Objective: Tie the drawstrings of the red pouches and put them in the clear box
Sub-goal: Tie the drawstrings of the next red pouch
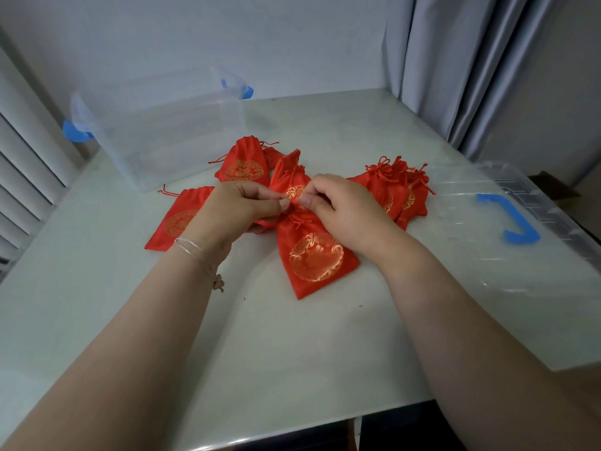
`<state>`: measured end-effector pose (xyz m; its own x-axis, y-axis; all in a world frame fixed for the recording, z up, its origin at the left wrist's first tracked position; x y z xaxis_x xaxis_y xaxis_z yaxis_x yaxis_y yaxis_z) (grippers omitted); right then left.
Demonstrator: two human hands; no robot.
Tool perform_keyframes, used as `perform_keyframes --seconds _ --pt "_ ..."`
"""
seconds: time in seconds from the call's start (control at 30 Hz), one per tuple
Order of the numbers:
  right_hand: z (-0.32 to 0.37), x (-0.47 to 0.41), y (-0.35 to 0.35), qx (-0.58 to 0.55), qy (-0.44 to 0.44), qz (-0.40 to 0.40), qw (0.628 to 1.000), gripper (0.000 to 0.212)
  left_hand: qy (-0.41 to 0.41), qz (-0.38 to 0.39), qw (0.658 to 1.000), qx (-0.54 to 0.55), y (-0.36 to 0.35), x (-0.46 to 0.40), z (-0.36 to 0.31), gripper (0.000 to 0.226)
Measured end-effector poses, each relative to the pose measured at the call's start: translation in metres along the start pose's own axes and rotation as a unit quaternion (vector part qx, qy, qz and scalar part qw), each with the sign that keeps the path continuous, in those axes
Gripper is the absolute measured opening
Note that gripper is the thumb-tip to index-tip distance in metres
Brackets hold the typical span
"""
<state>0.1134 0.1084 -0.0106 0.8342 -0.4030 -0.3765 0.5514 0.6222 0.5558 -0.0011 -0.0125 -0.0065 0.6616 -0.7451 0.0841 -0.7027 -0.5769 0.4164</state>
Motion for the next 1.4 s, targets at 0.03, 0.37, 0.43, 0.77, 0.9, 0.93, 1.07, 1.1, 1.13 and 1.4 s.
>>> perform_keyframes --seconds 0.03,0.37,0.43,0.77,0.9,0.93,1.07,1.1,1.13,1.4 --pt "0.001 0.001 -0.001 -0.001 0.004 0.021 1.0 0.015 0.007 0.0 1.0 0.003 0.001 0.0 0.001 0.005" --pt "-0.004 -0.002 0.001 -0.077 0.007 0.042 0.996 0.023 -0.069 0.0 0.996 -0.052 -0.002 0.001 -0.003 0.007" --pt "-0.009 -0.002 -0.004 -0.059 -0.039 0.086 0.994 0.026 -0.097 0.006 0.993 -0.066 -0.005 0.003 -0.005 0.006" --pt "-0.006 -0.001 -0.002 -0.078 -0.03 0.005 0.997 0.007 -0.152 -0.081 0.975 -0.142 -0.003 0.008 -0.013 0.019" --pt "0.004 0.001 -0.002 -0.036 0.028 -0.01 0.999 0.006 -0.162 -0.107 0.967 -0.167 -0.003 0.01 -0.014 0.018" --pt "0.005 0.001 -0.002 -0.032 0.034 -0.012 0.999 0.005 -0.17 -0.121 0.961 -0.185 -0.004 0.009 -0.014 0.016" --pt "0.0 0.001 0.0 -0.043 -0.022 -0.018 0.999 0.017 -0.25 -0.165 0.914 -0.273 -0.005 0.011 -0.014 0.013" --pt "-0.002 0.0 0.001 -0.042 -0.044 -0.022 0.998 0.026 -0.278 -0.162 0.902 -0.286 -0.007 0.012 -0.015 0.013" --pt "-0.003 -0.001 0.003 -0.037 -0.057 -0.026 0.997 0.032 -0.305 -0.157 0.892 -0.295 -0.01 0.012 -0.015 0.013" --pt "-0.002 0.002 0.009 -0.228 -0.104 0.031 0.968 0.02 -0.4 -0.171 0.842 -0.319 -0.014 0.011 -0.011 0.003"
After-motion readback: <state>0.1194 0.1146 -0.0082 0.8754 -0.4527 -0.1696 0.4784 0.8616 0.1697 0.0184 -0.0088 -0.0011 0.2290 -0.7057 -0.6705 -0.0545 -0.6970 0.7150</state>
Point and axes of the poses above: each hand's wrist, its own x-axis away from the middle knuckle, its own y-axis out of the back of the hand, z = x × y, the point moved 3 cm from there along -x, towards the middle knuckle, and after that the axes turned 11 degrees about -x, right-handed, at the moved point
